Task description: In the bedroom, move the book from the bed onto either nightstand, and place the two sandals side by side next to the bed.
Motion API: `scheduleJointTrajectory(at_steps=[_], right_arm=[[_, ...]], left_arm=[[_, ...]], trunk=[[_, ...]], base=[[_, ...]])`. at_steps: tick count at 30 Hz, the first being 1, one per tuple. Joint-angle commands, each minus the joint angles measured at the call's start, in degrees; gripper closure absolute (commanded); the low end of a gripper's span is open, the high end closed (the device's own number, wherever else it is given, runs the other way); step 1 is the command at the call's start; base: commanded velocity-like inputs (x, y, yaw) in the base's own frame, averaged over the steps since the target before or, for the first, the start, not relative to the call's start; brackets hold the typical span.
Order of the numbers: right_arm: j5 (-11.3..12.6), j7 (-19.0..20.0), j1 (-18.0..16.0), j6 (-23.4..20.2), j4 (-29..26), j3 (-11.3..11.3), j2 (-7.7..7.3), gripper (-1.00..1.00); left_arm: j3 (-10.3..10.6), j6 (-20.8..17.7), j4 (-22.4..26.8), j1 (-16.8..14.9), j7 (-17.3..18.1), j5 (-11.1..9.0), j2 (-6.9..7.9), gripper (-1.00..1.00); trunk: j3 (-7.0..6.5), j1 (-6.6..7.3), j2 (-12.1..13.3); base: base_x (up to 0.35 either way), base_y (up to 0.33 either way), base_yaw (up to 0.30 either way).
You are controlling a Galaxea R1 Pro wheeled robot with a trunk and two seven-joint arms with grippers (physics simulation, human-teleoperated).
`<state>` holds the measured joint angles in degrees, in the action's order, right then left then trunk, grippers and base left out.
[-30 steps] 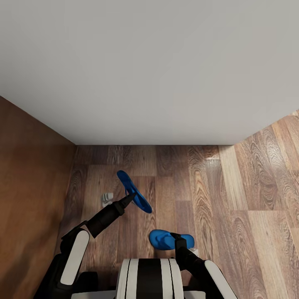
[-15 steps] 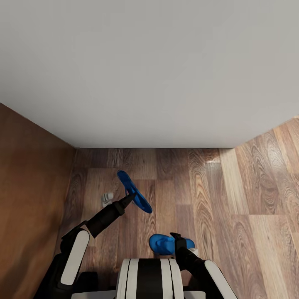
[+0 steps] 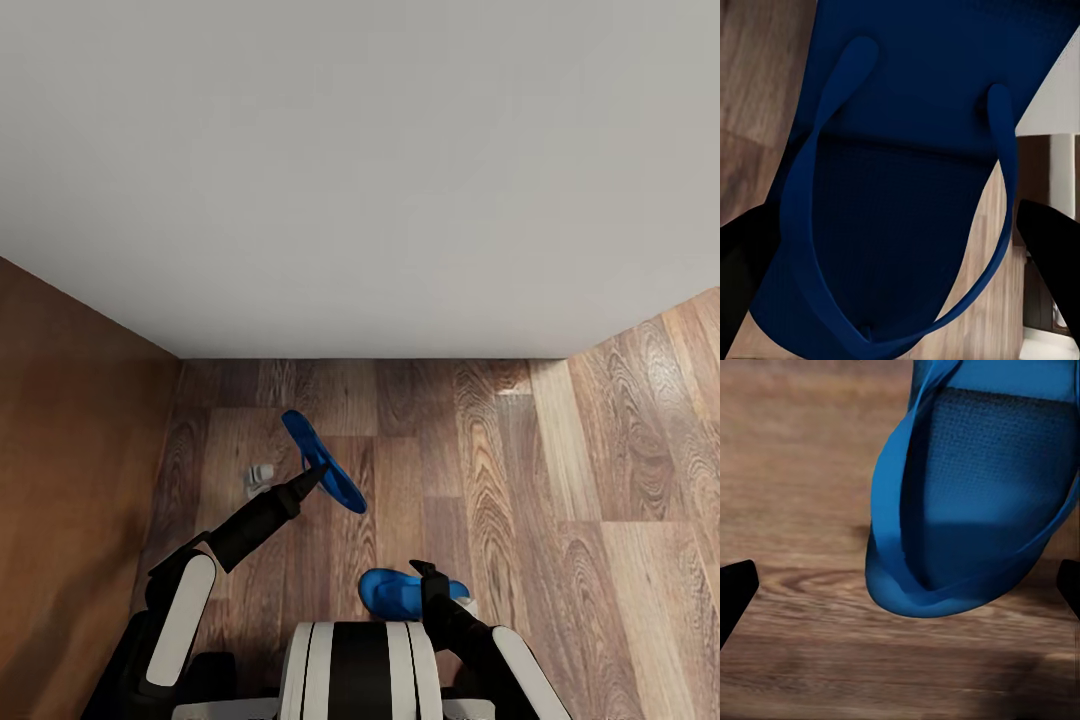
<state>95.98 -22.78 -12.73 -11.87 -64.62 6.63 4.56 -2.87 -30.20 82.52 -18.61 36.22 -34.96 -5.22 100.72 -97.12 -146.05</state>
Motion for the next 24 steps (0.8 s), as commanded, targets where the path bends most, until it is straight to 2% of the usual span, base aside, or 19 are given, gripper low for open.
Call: scheduleJointTrajectory(at_steps=[1, 8, 11, 16, 24], right_arm=[[0.26, -0.33, -0.01, -0.08, -0.07, -0.04, 0.01, -1.0], [0.26, -0.33, -0.01, -0.08, -0.07, -0.04, 0.01, -1.0], [0.26, -0.33, -0.01, -0.08, -0.07, -0.04, 0.01, -1.0], [0.26, -0.35, 0.0, -0.08, -0.07, -0.04, 0.01, -1.0], [0.26, -0.36, -0.01, -0.08, -0.07, -0.04, 0.01, -1.0]], left_arm=[[-0.12, -0.47, 0.01, -0.02, 0.16, -0.37, -0.05, 1.0], [-0.12, -0.5, 0.07, -0.02, 0.21, -0.37, -0.05, 1.0], [-0.12, -0.48, 0.09, -0.02, 0.25, -0.37, -0.05, 1.0], [-0.12, -0.47, 0.09, -0.02, 0.25, -0.37, -0.05, 1.0], [-0.12, -0.48, 0.09, -0.02, 0.25, -0.37, -0.05, 1.0]], trunk=[[0.25, -0.01, -0.03], [1.81, -0.19, -0.12], [1.81, -0.19, -0.12], [2.91, -0.32, -0.19], [2.91, -0.32, -0.19]], base=[[0.0, 0.0, 0.0], [0.0, 0.0, 0.0], [0.0, 0.0, 0.0], [0.0, 0.0, 0.0], [0.0, 0.0, 0.0]])
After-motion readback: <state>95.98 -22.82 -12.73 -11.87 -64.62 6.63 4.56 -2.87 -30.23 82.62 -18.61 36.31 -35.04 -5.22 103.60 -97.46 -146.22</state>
